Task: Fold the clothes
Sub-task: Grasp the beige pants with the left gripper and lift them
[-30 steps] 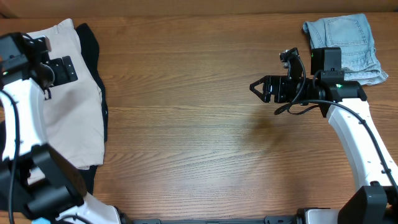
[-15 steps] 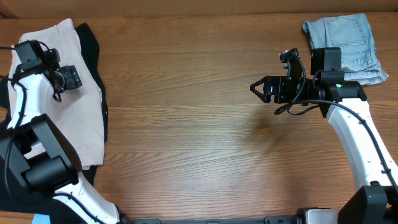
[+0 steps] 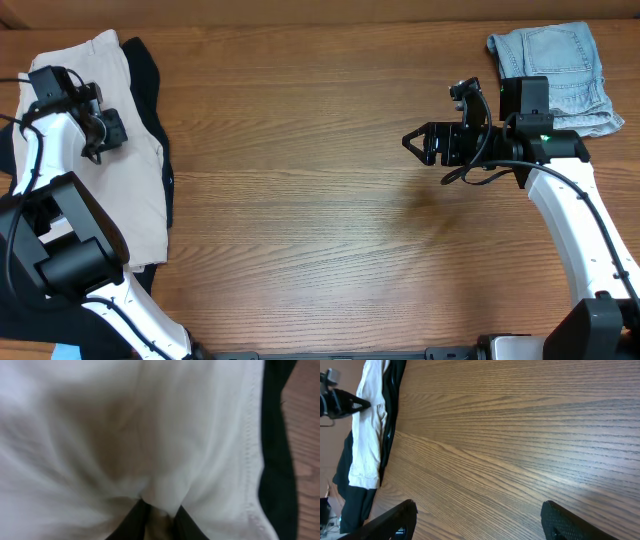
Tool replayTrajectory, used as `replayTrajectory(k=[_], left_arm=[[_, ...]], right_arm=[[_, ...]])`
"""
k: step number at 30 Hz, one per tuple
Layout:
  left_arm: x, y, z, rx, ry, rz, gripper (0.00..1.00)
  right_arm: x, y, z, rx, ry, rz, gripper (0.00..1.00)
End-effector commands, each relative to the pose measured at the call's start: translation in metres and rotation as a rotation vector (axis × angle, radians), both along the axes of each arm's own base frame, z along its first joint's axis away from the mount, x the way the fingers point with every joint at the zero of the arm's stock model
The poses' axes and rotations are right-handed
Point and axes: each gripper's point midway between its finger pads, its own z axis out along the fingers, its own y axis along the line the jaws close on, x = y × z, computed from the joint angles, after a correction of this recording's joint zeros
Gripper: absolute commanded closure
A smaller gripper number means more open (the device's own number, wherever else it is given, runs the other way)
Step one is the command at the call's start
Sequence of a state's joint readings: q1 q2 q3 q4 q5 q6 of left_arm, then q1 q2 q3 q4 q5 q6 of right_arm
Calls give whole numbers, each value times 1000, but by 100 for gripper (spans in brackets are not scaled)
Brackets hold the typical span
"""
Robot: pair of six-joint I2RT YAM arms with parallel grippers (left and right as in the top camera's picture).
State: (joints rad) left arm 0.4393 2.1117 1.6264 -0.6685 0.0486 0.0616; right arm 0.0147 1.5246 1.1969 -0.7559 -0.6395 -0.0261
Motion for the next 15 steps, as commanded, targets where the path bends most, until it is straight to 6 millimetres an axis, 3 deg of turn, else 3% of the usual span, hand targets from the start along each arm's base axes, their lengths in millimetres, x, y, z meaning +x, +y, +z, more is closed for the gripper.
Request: replayTrajectory(k=[1, 3, 5, 15], left_arm=[[22, -4, 64, 19, -104, -30, 87], [22, -8, 79, 19, -104, -37, 96], [18, -15, 84, 8, -84, -47, 96], [3, -77, 78, -50, 47, -151, 96]], right_arm=[[3, 3, 9, 3, -29, 10, 17], [3, 3, 9, 3, -28, 10, 18], [3, 3, 9, 3, -28, 10, 18], [3, 3, 9, 4, -23, 9, 23]])
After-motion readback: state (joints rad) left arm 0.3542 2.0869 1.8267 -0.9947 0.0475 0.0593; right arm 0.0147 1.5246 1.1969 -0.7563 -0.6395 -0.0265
